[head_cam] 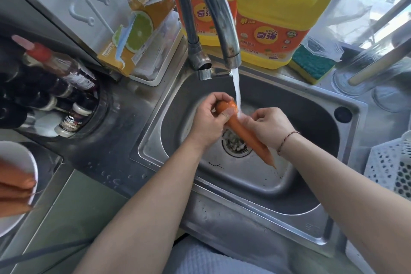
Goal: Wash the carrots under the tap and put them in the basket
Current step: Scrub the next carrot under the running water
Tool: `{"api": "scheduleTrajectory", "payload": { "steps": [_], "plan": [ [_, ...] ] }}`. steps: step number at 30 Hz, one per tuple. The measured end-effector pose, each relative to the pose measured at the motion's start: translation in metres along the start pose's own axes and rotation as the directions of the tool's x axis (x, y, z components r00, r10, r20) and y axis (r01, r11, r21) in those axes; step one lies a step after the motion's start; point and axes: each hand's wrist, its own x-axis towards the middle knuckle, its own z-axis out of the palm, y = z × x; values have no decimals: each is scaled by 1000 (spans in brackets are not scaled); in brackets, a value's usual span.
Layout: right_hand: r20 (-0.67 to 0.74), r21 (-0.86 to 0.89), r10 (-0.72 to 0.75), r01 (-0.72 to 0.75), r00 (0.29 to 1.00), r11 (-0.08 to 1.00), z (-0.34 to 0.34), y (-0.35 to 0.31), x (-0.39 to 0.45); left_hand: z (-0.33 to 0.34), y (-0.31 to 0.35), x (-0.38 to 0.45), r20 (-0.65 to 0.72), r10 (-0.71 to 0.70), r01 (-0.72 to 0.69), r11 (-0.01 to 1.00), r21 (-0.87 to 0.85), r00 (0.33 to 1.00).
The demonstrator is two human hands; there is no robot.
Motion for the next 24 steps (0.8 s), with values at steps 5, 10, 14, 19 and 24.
{"api": "scheduleTrajectory", "payload": {
  "steps": [5,10,14,19,24],
  "plan": [
    [7,63,11,-12,1000,998,7,-1,-7,2,2,-3,-86,-83,76,994,-76,993],
    [-14,12,-63,63,998,998,16,6,-10,-3,5,-4,-150,-106,97,993,-66,983],
    [45,35,-158,156,986,987,15,25,-17,-5,6,-2,-70,-171,162,980,-117,983],
    [-103,-26,-234,233,967,972,15,34,-17,-1,2,0,-43,-4,10,991,135,999],
    [72,-73,-197,202,978,977,3,42,-29,0,11,5,-129,-118,110,992,-69,985]
  ]
}}
